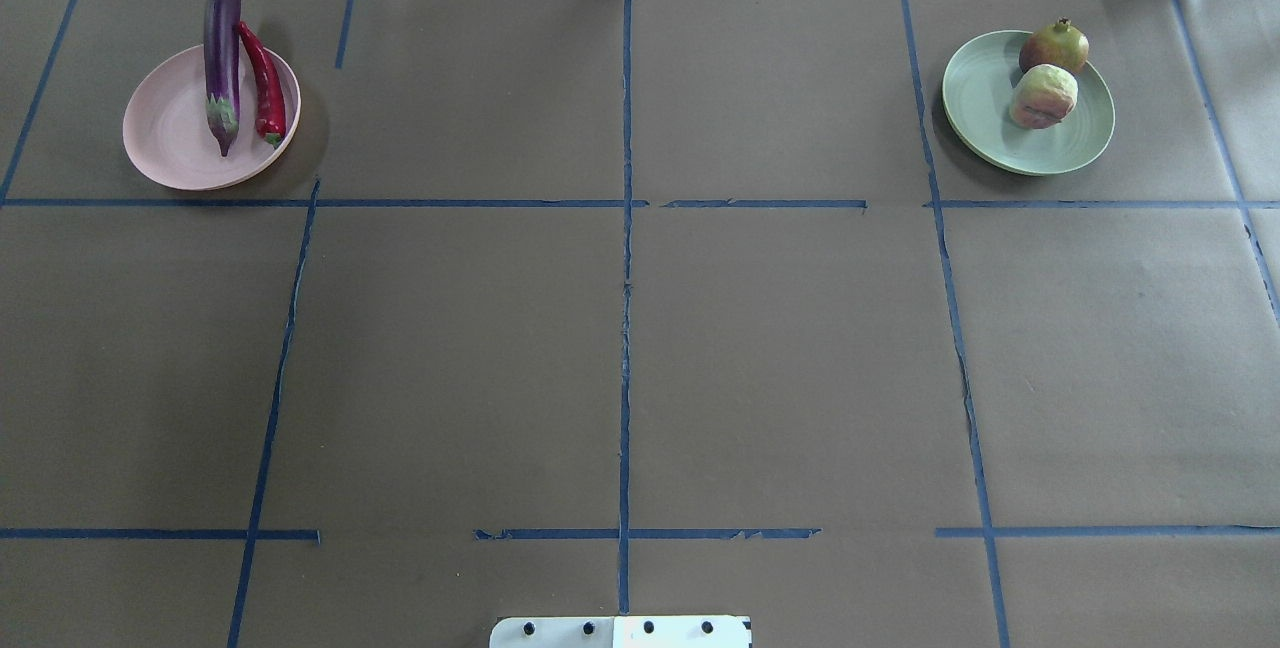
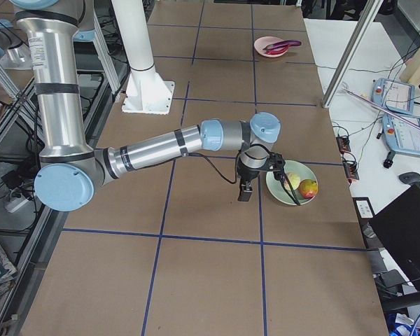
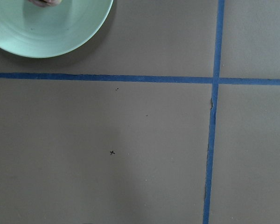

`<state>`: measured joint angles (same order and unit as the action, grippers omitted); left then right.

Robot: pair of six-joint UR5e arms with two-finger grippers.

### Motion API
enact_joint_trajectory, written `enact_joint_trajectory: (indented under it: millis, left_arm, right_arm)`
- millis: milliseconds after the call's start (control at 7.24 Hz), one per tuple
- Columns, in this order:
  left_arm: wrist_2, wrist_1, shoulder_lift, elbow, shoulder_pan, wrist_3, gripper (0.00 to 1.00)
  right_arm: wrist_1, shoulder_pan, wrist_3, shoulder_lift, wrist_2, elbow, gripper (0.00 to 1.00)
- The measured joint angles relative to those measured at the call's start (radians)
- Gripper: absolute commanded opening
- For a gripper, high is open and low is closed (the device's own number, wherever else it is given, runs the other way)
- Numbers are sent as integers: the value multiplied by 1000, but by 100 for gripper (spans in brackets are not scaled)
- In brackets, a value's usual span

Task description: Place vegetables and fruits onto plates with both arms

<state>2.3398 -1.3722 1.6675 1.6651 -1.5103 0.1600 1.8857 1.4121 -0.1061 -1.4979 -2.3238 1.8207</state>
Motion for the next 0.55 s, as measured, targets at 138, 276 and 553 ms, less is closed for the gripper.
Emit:
enact_joint_trajectory:
  millis: [138, 276, 553]
  left_arm:
    - [-4, -33, -17, 10, 2, -1, 100]
    - [-8, -45, -28, 26, 3, -3, 100]
    - [-8, -42, -48, 89, 5, -3, 100]
  right_arm:
    - [-2, 0, -1, -4, -14, 3, 100]
    - [-3, -1, -2, -6, -28, 5, 100]
    - [-3, -2, -1, -7, -39, 9, 100]
